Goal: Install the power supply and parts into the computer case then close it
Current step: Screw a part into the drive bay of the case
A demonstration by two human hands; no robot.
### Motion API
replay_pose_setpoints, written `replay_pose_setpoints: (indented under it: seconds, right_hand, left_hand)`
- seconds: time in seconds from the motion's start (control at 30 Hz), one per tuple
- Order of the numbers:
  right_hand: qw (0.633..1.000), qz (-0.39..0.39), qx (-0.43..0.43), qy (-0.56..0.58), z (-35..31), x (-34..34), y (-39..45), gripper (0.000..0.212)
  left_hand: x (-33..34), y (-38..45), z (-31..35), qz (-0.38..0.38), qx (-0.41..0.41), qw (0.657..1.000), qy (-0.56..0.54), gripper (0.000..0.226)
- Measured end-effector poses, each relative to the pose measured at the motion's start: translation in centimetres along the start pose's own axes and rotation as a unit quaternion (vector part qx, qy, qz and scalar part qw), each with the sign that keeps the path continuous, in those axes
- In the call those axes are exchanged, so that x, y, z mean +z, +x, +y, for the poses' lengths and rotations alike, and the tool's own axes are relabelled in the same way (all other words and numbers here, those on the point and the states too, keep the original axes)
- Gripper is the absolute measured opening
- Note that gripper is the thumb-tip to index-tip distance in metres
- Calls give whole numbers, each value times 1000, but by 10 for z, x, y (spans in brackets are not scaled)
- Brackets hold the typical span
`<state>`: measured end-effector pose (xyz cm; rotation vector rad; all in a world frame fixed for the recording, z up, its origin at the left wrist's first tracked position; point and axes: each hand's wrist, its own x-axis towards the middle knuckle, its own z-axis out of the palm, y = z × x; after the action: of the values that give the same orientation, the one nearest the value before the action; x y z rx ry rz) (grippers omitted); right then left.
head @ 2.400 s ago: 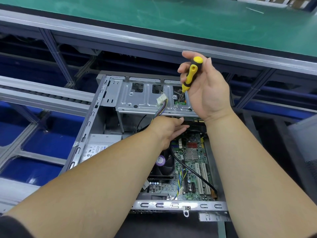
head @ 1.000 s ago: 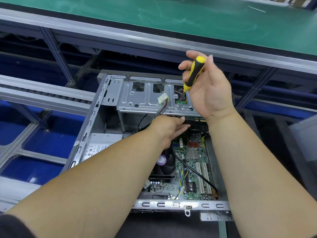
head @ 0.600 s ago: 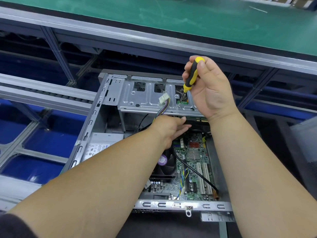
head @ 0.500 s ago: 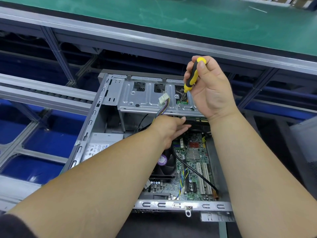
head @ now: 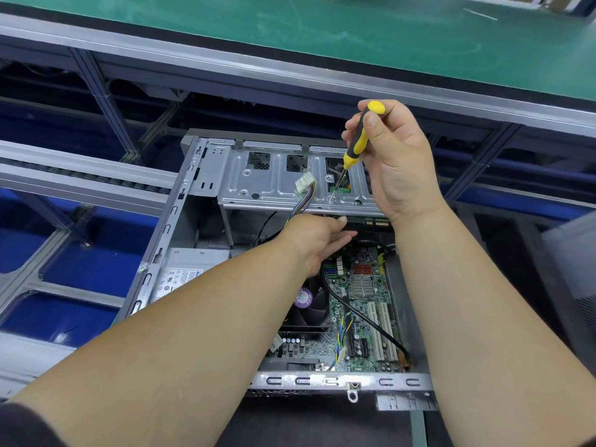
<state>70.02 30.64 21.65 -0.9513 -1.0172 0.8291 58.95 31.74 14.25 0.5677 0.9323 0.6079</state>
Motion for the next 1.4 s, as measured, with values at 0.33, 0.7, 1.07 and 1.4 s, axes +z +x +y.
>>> replay_pose_setpoints:
  seconds: [0.33,0.7,1.07,1.4]
  right_hand:
    - [995,34,-40,-88,-4,1,-4,9]
    - [919,100,1,-382,-24,12,-16,15]
    - [930,220,0,-295,-77,-45,-77,11]
    - [919,285,43,-269,-94,-148,-162,18]
  left_hand:
    - [1,-5,1,-1,1,1000,18,15]
    - [0,-26,15,-31,-73,972,221,18]
    - [0,-47,5,-62,123,820,556,17]
    - [48,-117,-12,-97,328,773,535,11]
